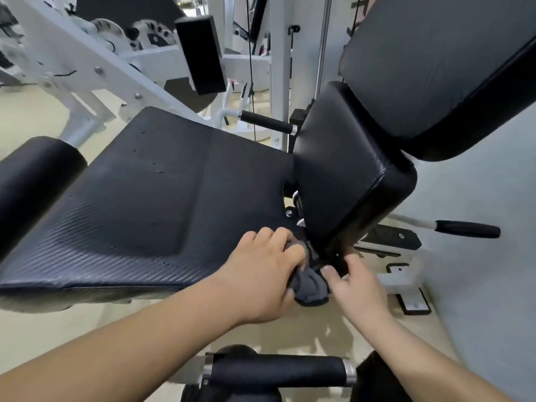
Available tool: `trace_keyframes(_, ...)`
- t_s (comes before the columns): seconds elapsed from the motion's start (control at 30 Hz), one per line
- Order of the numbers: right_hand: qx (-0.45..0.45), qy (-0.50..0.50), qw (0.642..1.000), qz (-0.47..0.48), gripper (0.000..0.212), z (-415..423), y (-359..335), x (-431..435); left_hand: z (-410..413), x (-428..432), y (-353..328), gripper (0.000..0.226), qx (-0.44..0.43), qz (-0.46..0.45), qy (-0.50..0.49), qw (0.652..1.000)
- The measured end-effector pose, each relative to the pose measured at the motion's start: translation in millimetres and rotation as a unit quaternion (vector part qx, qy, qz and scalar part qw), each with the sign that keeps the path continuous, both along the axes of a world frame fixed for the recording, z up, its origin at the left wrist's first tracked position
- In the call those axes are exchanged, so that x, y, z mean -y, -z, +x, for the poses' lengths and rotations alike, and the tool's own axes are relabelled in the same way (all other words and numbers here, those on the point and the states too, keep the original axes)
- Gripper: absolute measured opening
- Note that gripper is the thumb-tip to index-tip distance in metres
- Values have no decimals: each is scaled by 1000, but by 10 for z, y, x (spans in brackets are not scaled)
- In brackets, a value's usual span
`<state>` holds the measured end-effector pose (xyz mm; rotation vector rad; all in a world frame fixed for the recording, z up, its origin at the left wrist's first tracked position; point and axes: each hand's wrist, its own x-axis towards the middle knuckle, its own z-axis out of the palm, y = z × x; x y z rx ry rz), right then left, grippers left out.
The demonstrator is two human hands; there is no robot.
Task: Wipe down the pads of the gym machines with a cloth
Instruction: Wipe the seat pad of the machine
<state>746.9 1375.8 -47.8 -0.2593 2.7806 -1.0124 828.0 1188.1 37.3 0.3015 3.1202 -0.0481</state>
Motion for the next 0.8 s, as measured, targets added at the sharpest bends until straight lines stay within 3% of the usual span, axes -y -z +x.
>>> trace_keyframes(0.07,-16,-9,999,39,25,35,-23,3,142,289,-132,42,-5,5,-32,999)
trace_keyframes(0.13,-27,-19,997,64,28,83,-41,8,151,501,-158,50,-41,-1,-129,991)
trace_keyframes(0.2,-19,-24,997,73,29,86,-65,32,62,323,-109,48,-61,-22,-179,982)
trace_keyframes(0.37,37,-10,996,80,16,21,-164,9,-142,-452,111,39,21,-2,-86,996)
trace_keyframes(0.47,39,-10,997,66,34,63,-230,-45,2,-136,-32,41,-18,-19,-75,997)
trace_keyframes(0.57,18,-44,994,96,42,146,-338,-4,290,458,-199,38,-46,-49,-159,985)
trace_keyframes(0.67,-6,-70,987,143,53,215,-411,-31,448,664,-222,37,-115,-40,-282,952)
trace_keyframes(0.73,-16,-102,975,198,52,264,-514,-74,383,330,-95,39,-119,-28,-261,958)
trace_keyframes(0.8,-52,-137,956,253,43,312,-670,-71,308,-102,52,41,-88,-3,-165,982)
